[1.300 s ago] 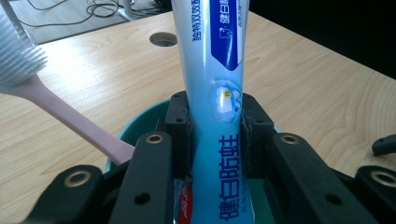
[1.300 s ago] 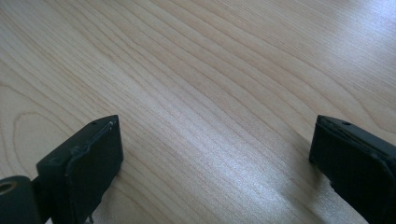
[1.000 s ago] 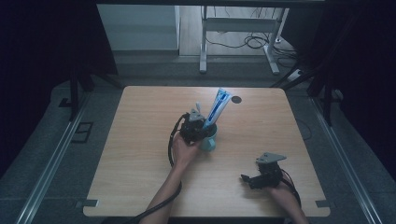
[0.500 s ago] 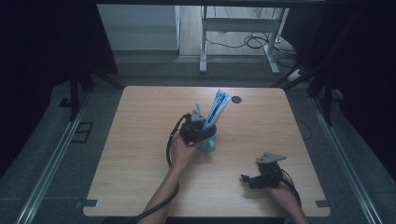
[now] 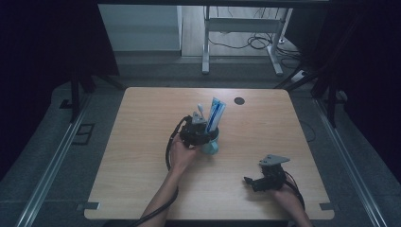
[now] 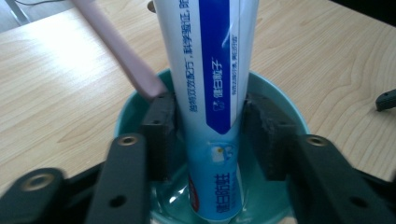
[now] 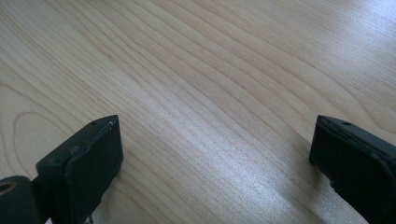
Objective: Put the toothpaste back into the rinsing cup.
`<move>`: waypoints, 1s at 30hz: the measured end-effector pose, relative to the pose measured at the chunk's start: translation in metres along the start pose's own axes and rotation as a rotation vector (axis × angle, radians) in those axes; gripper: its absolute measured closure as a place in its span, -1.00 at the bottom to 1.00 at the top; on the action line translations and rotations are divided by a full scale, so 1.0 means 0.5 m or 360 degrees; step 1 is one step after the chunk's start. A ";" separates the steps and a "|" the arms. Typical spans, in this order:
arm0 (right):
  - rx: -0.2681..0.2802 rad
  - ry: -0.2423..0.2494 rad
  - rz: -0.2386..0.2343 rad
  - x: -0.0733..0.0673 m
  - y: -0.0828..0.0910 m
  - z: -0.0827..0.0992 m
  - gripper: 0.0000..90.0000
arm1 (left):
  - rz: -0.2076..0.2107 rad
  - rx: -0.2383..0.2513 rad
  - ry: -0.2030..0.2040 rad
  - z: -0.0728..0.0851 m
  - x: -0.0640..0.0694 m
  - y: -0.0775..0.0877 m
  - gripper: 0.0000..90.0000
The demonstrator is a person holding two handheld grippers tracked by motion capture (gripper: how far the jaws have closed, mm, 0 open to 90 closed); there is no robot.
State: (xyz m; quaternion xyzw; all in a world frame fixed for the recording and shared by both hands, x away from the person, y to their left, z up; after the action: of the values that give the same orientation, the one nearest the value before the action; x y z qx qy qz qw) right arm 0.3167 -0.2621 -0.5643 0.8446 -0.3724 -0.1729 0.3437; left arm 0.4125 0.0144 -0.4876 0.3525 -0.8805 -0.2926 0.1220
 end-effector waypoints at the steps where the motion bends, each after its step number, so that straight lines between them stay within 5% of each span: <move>1: 0.0001 0.0000 0.0001 0.000 0.000 0.000 -0.94 | 0.0003 0.0000 0.0001 0.001 0.000 0.001 0.25; 16: 0.0000 0.0000 0.0000 0.000 0.000 0.000 -0.94 | 0.0029 0.0019 0.0012 0.002 0.002 0.011 0.10; 30: 0.0000 0.0000 0.0000 0.000 0.000 0.000 -0.94 | 0.0079 0.0023 0.0033 -0.002 0.008 0.029 -0.25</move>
State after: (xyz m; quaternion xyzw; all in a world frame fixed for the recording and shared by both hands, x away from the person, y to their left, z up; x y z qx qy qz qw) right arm 0.3167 -0.2621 -0.5643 0.8445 -0.3724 -0.1728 0.3438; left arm 0.4022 0.0195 -0.4780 0.3345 -0.8897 -0.2794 0.1358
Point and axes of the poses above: each handheld gripper's, and its own axes: y roughly backward along the jaws, z roughly out of its underside, x roughly to its right, the point moved 3 cm from there along -y, roughly forward along the jaws, and after that the axes turned 3 degrees about -y, right-handed, at the moved point
